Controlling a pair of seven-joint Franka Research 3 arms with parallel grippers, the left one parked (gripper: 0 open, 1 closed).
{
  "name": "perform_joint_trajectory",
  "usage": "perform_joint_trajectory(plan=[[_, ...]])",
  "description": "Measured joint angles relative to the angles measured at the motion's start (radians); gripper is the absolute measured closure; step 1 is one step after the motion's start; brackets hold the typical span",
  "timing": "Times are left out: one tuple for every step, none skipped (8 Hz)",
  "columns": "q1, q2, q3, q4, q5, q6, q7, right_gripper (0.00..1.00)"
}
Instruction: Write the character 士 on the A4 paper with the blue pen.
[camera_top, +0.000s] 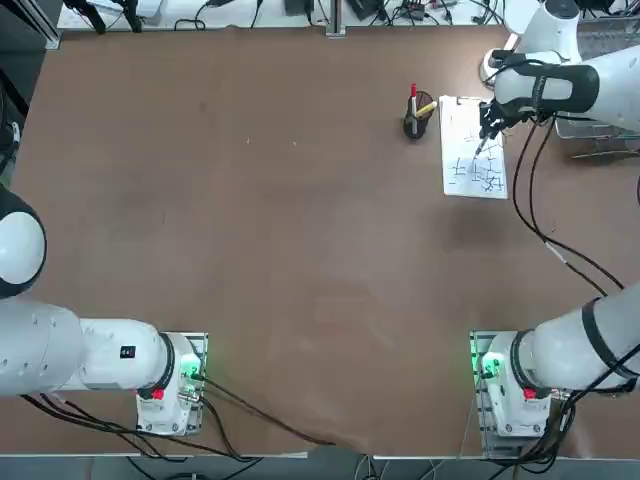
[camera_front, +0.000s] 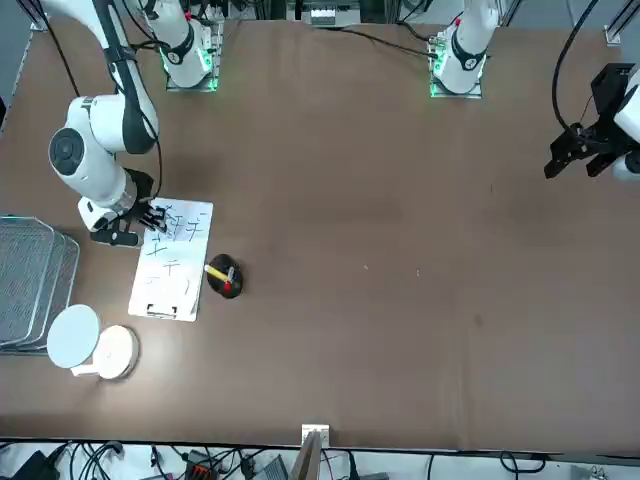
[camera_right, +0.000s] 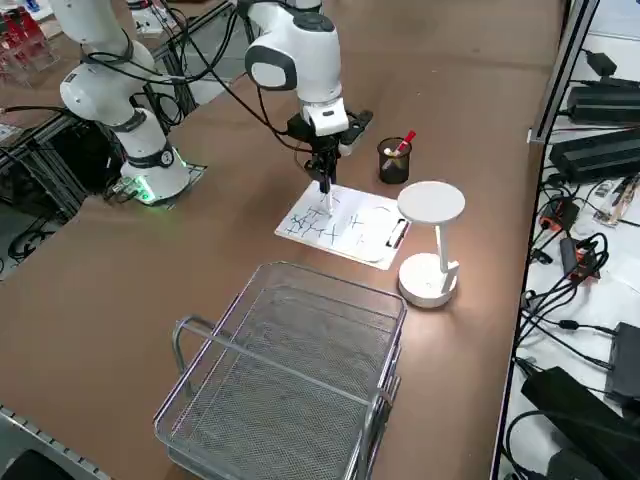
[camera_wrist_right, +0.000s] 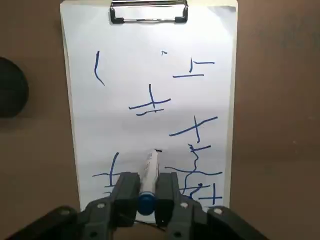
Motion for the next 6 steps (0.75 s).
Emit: perform_joint_trajectory(plan=[[0.0,0.0,0.002,0.0,0.0,0.001,0.006,0.79],[0.0,0.0,0.002,0.0,0.0,0.002,0.009,0.79],[0.0,0.001,0.002,0.0,0.0,0.004,0.016,0.79],[0.0,0.001,0.002,0.0,0.0,0.006,0.027,0.79],[0.0,0.002,0.006,0.0,0.0,0.009,0.035,0.79],[0.0,0.002,0.012,0.0,0.003,0.012,0.04,0.79]])
